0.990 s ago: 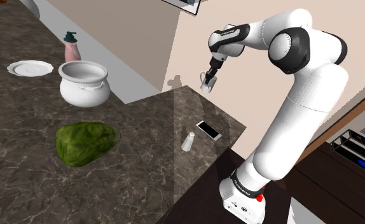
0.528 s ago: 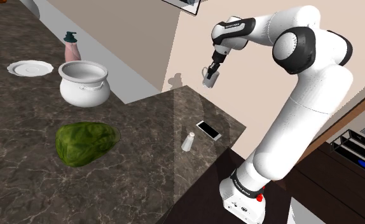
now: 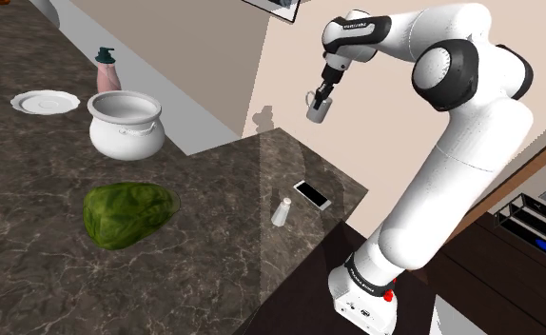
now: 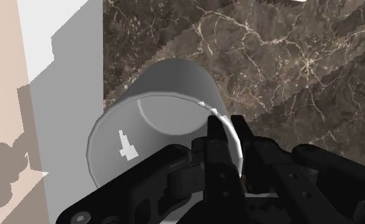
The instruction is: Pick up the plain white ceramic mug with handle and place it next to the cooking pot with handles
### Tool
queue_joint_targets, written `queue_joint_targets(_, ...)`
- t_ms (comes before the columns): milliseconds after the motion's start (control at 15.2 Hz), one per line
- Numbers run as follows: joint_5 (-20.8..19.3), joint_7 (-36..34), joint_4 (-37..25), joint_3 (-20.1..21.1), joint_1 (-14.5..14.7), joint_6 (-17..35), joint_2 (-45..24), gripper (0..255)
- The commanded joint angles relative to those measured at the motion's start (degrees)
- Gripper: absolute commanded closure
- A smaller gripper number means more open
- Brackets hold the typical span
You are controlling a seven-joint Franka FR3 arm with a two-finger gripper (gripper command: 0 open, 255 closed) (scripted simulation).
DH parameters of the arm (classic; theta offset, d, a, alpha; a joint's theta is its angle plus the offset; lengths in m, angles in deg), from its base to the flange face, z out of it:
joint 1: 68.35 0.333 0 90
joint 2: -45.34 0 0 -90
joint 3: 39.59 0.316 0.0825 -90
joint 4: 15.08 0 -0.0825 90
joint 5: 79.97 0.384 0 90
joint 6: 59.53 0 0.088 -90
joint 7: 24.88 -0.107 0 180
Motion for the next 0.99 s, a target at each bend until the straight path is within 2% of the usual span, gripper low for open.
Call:
queue_joint_targets(0,-0.13,-0.12,-1.38,-0.03,-0.02,-1.51,0.14,255)
queue_joint_targets(132,-0.24,-0.22,-2.41,-0.06,-0.02,-2.64,0.27,255)
queue_joint_targets(924,-3.84,-17.88,2.94,7.43,9.4,-0.99,5.31,255)
